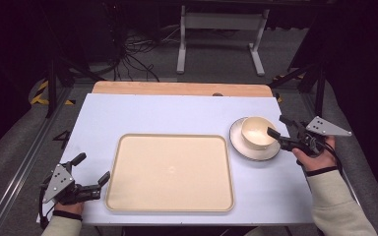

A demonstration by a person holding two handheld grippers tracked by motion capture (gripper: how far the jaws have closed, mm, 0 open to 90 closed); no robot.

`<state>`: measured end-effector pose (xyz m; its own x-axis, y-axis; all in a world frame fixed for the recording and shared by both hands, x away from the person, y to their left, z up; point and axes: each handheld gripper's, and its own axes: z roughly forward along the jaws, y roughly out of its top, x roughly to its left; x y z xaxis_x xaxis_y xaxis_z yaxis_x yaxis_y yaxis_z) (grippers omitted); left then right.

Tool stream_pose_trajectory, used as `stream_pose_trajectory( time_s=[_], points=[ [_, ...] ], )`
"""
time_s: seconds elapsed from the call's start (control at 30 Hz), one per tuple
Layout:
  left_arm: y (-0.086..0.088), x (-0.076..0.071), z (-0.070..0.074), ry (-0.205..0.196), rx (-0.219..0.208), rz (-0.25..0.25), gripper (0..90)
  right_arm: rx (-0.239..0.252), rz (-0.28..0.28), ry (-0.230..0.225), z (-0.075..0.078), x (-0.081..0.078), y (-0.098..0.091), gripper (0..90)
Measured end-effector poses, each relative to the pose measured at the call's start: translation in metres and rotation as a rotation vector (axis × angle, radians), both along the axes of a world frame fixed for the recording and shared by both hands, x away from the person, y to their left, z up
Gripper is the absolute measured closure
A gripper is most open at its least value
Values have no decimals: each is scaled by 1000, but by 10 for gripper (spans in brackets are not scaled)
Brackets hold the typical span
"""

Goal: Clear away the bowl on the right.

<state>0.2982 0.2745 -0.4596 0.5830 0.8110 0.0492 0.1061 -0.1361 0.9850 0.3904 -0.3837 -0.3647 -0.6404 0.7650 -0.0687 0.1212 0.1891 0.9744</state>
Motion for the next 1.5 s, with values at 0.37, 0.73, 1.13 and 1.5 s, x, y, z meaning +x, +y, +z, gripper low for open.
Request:
stream_pose_trajectory(
  time_s=[0.37,0.73,1.13,1.5],
  points=[
    [0,0,0,1,0,1,2,-48,-67,18,1,5,-2,280],
    [0,0,0,1,0,1,2,-89,-150,125,-5,19,-9,326],
    [0,0,0,-2,1,0,2,-157,-212,272,-11,39,-9,359],
    [0,0,0,-2,1,-2,2,-189,-216,349,-24,57,-5,369]
  ],
)
